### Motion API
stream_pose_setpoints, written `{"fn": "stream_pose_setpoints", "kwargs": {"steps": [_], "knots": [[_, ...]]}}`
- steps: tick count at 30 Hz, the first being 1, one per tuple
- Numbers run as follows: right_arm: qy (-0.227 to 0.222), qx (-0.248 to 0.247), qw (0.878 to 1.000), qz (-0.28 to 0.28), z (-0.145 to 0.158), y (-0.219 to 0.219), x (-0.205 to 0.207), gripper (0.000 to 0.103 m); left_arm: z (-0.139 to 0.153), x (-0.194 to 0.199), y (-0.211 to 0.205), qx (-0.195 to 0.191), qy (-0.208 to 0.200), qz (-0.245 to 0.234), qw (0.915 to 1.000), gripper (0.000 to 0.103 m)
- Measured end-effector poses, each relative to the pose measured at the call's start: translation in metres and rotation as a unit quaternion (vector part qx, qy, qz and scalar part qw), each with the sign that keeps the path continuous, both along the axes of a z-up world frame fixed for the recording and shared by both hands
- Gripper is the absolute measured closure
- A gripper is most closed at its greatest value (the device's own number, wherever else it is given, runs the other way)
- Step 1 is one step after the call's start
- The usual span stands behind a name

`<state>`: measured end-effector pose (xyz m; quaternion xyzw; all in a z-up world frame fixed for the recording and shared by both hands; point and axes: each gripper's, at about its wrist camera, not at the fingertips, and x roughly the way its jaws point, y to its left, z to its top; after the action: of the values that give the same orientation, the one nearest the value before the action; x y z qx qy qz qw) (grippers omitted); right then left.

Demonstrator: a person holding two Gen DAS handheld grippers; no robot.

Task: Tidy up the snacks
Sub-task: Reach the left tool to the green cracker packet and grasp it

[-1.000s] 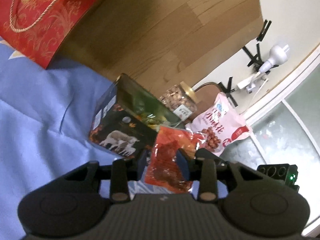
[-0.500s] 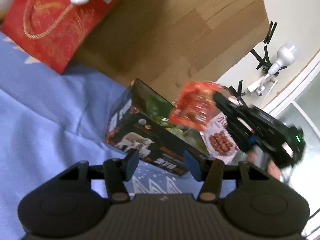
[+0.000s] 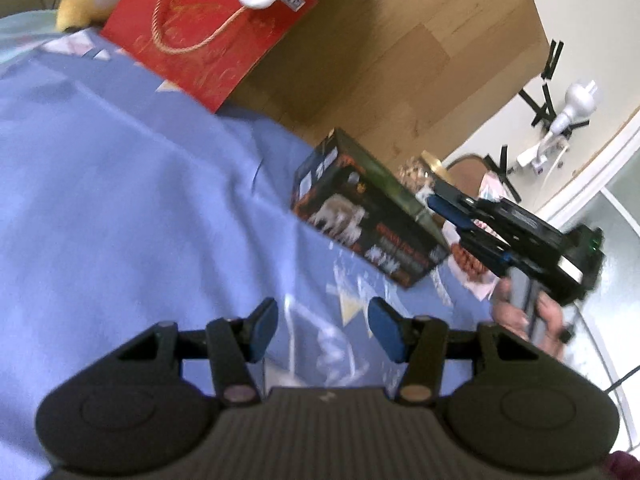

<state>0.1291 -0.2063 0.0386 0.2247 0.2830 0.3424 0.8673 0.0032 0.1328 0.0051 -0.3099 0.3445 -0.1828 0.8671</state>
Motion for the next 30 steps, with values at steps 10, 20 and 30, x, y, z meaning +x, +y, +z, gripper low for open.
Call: {"fn": "stream_pose_setpoints", "kwargs": {"steps": [10,20,30], "knots": [[0.095,-0.04,0.98,0.173,-0.059,0.021,-0.09,0.062,-0.006,-0.067,0.002,0.028,0.031,-0.019,0.9989,0.052],[-0.017,-0.152,0.951,0.268,-0.045,0.061,-0.131,0.044,-0.031,-0.116,-0.006,-0.034,0.075,-0.064,0.9946,0.054],[0.04,-0.111,0.965,0.233,-0.06,0.053,-0.123,0.052,-0.036,-0.064,-0.019,-0.048,0.062,-0.027,0.9966,0.054]]}}
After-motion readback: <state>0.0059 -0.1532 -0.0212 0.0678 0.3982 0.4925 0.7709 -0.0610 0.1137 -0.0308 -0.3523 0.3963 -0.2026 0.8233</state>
